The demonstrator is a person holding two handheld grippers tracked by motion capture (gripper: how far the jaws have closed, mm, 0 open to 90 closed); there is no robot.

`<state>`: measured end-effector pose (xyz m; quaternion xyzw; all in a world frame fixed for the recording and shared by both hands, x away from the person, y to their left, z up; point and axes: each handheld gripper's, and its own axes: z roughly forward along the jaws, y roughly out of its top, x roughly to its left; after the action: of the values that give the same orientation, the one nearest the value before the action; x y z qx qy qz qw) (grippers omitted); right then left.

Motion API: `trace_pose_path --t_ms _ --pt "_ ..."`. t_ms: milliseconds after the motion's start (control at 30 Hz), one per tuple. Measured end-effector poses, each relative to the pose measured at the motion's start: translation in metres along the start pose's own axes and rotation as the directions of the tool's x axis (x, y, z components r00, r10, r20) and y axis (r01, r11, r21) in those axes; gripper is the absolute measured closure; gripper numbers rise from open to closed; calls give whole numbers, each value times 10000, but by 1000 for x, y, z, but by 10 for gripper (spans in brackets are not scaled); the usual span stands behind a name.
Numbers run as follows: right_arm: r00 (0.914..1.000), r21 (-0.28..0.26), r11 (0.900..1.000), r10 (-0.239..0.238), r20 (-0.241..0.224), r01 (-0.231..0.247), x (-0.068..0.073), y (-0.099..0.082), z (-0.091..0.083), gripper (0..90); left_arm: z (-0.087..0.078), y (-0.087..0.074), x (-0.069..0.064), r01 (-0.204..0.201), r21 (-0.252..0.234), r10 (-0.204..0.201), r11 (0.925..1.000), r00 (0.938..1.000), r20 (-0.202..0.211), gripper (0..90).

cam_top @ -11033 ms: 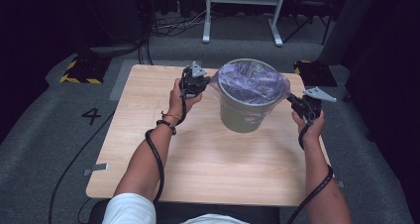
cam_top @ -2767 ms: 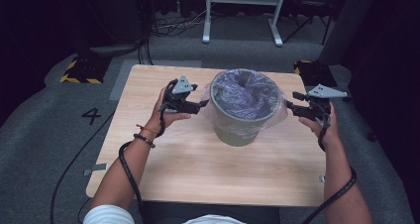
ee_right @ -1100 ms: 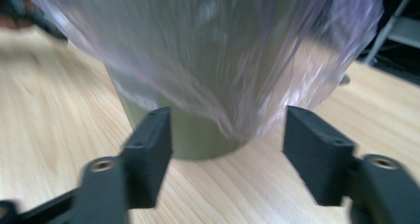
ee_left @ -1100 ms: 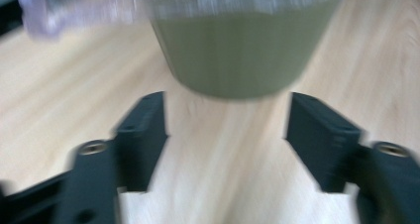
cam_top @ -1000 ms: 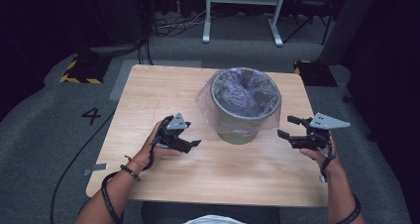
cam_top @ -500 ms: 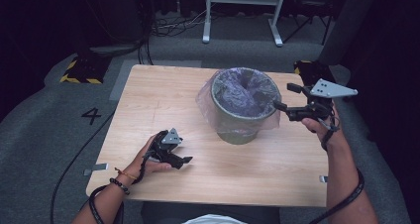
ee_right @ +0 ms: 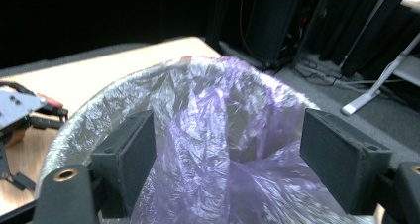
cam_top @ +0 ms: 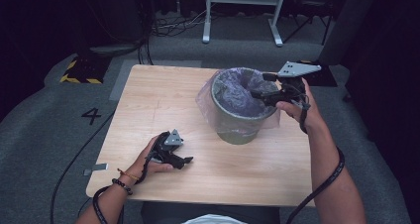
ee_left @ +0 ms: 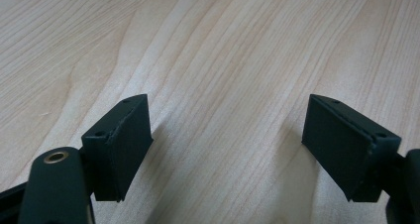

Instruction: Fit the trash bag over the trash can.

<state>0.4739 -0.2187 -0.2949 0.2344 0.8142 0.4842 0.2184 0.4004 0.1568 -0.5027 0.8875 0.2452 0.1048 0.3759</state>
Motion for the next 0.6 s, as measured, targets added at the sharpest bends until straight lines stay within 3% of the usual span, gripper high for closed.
trace_pose_path --t_ms 333,533,600 --pt "10000 1136 9935 -32 -94 43 3 6 23 262 0 0 1 -10 24 10 10000 9999 100 190" --pt "9989 1876 9820 -140 -445 221 6 6 33 282 0 0 2 -23 20 22 10000 9999 123 190" --pt "9983 2343 9716 -220 -542 341 8 6 38 294 0 0 2 -25 23 25 10000 9999 122 190"
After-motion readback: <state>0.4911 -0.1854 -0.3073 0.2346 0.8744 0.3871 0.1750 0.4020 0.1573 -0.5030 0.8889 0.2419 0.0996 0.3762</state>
